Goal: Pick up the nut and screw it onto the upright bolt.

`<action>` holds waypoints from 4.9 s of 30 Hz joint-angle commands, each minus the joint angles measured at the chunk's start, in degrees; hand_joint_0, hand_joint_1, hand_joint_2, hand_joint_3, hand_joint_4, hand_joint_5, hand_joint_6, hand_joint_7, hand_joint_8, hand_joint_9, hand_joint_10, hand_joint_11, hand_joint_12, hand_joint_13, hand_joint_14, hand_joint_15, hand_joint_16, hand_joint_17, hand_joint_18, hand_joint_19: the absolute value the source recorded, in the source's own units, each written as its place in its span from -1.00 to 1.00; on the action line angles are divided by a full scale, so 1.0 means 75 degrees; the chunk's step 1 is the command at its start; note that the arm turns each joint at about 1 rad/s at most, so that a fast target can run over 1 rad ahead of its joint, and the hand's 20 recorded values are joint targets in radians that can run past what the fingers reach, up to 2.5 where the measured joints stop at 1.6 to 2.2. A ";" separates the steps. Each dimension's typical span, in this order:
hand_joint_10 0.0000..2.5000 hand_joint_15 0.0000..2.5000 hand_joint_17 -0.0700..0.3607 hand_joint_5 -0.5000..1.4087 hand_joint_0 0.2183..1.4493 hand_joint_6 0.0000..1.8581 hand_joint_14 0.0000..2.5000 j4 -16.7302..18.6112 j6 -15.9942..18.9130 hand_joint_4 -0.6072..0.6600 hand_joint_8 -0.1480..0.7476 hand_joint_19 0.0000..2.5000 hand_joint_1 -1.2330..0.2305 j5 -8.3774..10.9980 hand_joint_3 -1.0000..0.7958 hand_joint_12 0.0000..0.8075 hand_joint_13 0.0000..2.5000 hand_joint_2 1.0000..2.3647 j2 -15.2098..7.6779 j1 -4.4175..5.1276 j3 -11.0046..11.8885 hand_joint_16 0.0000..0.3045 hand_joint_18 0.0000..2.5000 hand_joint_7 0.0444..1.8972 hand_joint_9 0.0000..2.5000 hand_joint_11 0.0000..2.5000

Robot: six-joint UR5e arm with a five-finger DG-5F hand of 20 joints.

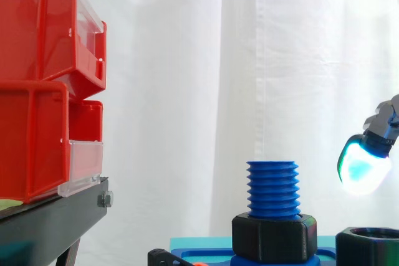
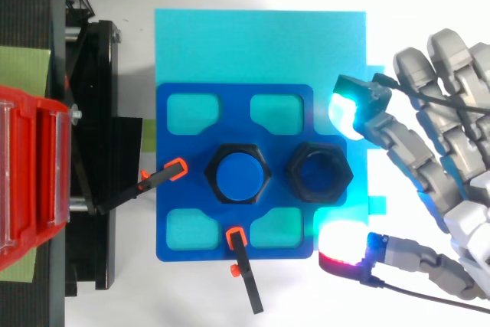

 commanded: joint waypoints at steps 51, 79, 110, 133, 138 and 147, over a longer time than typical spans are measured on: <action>-1.00 -1.00 0.06 -0.76 -0.68 -0.46 -1.00 -0.0590 0.0930 0.33 0.04 -1.00 -0.12 -0.0037 -0.44 0.10 -1.00 -1.00 -0.0303 0.0009 0.0188 -0.54 -1.00 -0.19 -0.94 -1.00; -1.00 -1.00 0.02 -0.76 -0.63 -0.46 -1.00 -0.0766 0.1164 0.33 0.02 -1.00 -0.13 -0.0107 -0.44 0.06 -1.00 -1.00 -0.0303 -0.0038 0.0188 -0.56 -1.00 -0.18 -0.91 -1.00; -1.00 -1.00 -0.03 -0.73 -0.55 -0.46 -1.00 -0.0988 0.1235 0.39 0.03 -1.00 -0.20 -0.0423 -0.44 -0.01 -0.93 -1.00 -0.0303 -0.0179 0.0188 -0.59 -0.97 -0.03 -0.84 -1.00; -1.00 -1.00 0.01 -0.76 -0.62 -0.46 -1.00 -0.1223 0.1375 0.29 0.00 -1.00 -0.15 -0.0681 -0.44 0.03 -1.00 -1.00 -0.0303 -0.0249 0.0188 -0.57 -1.00 -0.17 -0.91 -1.00; -1.00 -1.00 0.01 -0.76 -0.62 -0.46 -1.00 -0.1246 0.1375 0.29 0.00 -1.00 -0.15 -0.0705 -0.44 0.03 -1.00 -1.00 -0.0303 -0.0261 0.0188 -0.57 -1.00 -0.17 -0.91 -1.00; -1.00 -1.00 -0.01 -0.75 -0.60 -0.46 -1.00 -0.1246 0.1387 0.34 0.00 -1.00 -0.16 -0.0752 -0.44 0.01 -0.98 -1.00 -0.0303 -0.0273 0.0188 -0.58 -1.00 -0.06 -0.89 -1.00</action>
